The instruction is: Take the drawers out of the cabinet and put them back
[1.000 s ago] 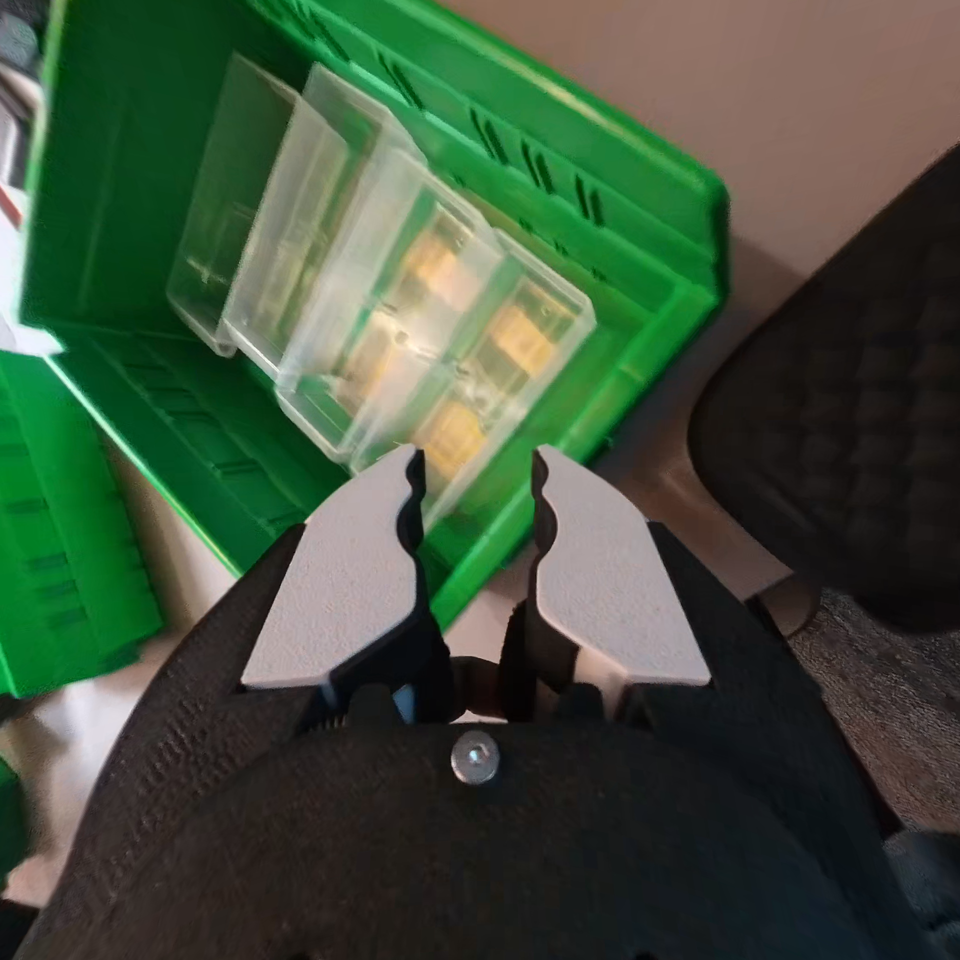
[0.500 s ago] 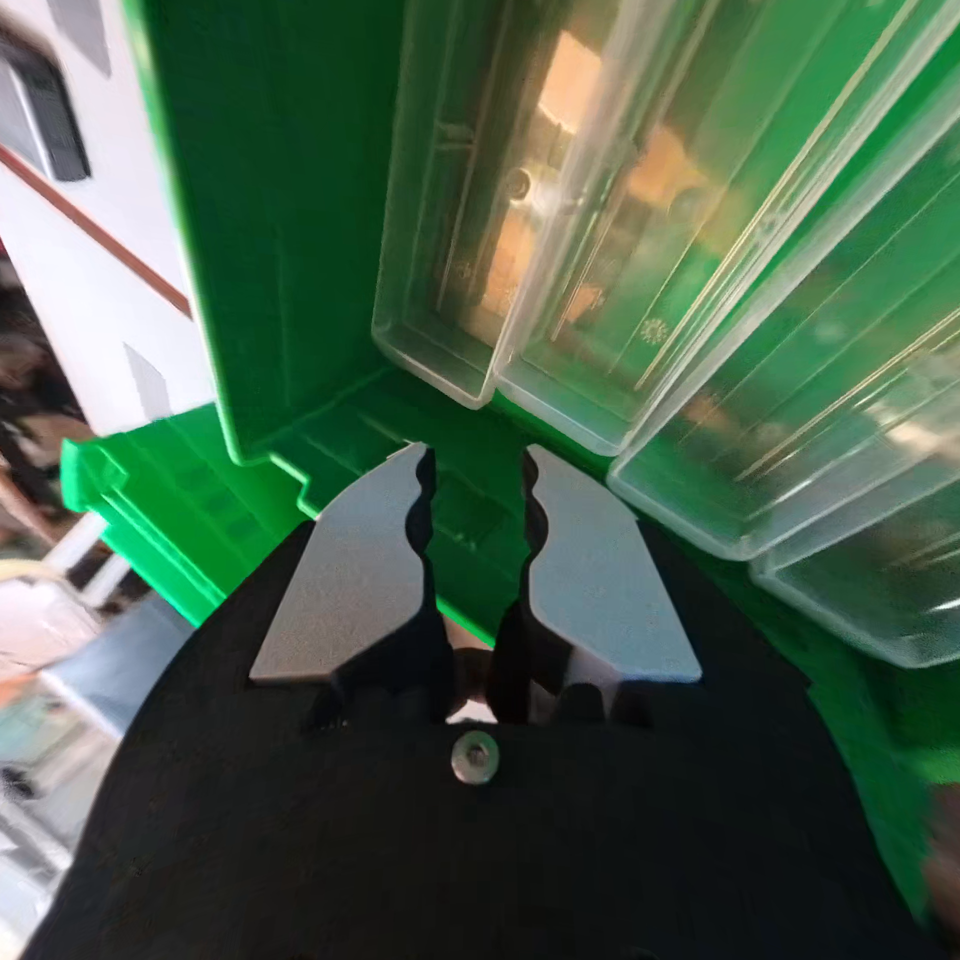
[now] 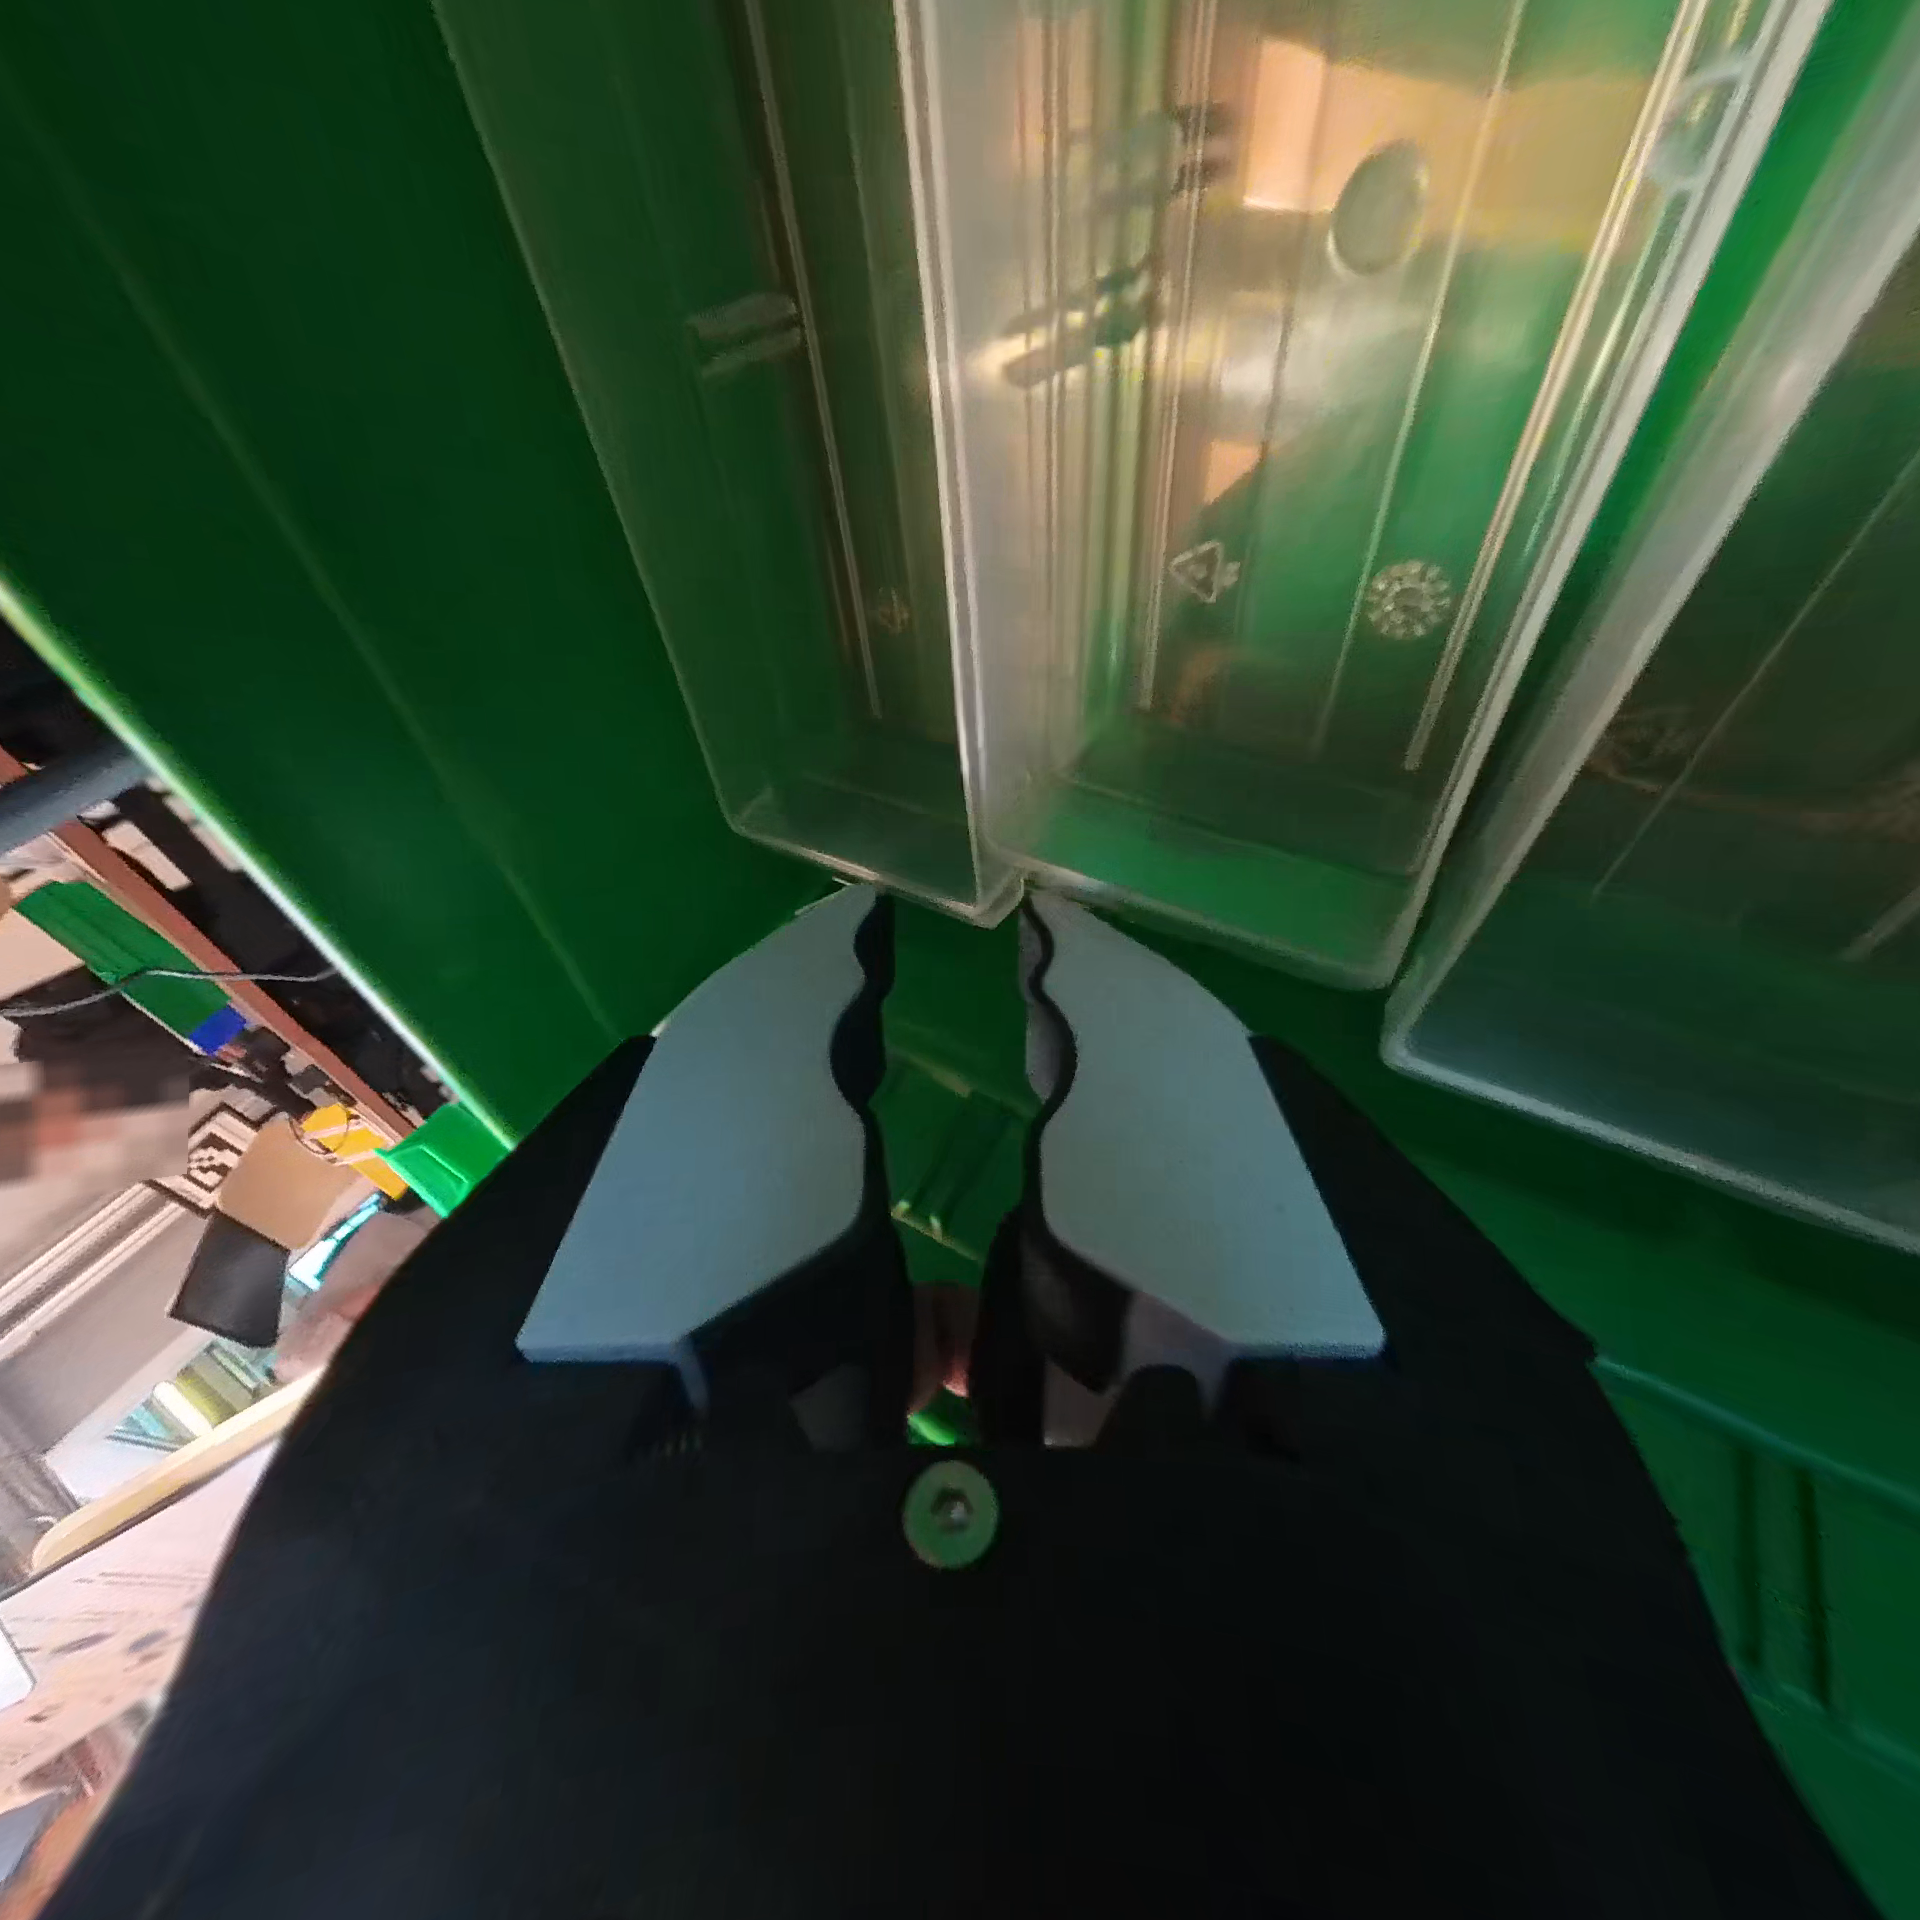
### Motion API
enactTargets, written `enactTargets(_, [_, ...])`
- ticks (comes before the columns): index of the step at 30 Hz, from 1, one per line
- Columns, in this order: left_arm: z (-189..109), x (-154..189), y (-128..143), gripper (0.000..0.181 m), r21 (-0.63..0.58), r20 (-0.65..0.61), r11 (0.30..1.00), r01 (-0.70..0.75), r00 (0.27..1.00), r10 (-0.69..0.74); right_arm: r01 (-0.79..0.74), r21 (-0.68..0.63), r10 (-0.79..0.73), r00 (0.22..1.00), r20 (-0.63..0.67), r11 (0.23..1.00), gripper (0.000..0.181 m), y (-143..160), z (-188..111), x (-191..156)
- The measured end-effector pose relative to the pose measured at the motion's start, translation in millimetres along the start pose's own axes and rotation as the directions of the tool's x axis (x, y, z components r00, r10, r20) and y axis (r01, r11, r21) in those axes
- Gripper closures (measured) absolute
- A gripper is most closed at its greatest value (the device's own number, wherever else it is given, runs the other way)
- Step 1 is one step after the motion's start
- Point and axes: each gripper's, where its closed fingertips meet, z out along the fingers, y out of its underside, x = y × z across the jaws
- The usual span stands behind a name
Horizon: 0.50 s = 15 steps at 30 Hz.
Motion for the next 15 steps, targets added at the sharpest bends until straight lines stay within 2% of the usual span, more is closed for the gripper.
enactTargets(2, [-1.0, -4.5, -2.9, 0.160, 0.015, 0.034, 1.000, -0.009, 0.999, 0.008, 0.003, 0.002, -0.003, 1.000, -0.005, 1.000, 0.098, -0.2, -0.3, 0.3])
enactTargets(4, [-2.8, -10.8, -3.8, 0.147, 0.011, 0.082, 1.000, -0.023, 0.996, 0.022, 0.004, 0.003, -0.004, 1.000, -0.007, 1.000, 0.098, -0.2, -0.3, 0.5])
enactTargets(9, [-7.1, -11.2, -9.7, 0.151, 0.016, 0.109, 0.991, -0.129, 0.986, 0.127, 0.008, -0.004, -0.008, 1.000, -0.007, 1.000, 0.099, 1.0, 0.3, 0.5])
enactTargets(15, [2.5, -7.7, -9.4, 0.176, -0.120, 0.054, 0.951, -0.283, 0.955, 0.291, 0.009, -0.004, -0.009, 1.000, -0.009, 1.000, 0.100, 1.0, 0.0, 0.4])
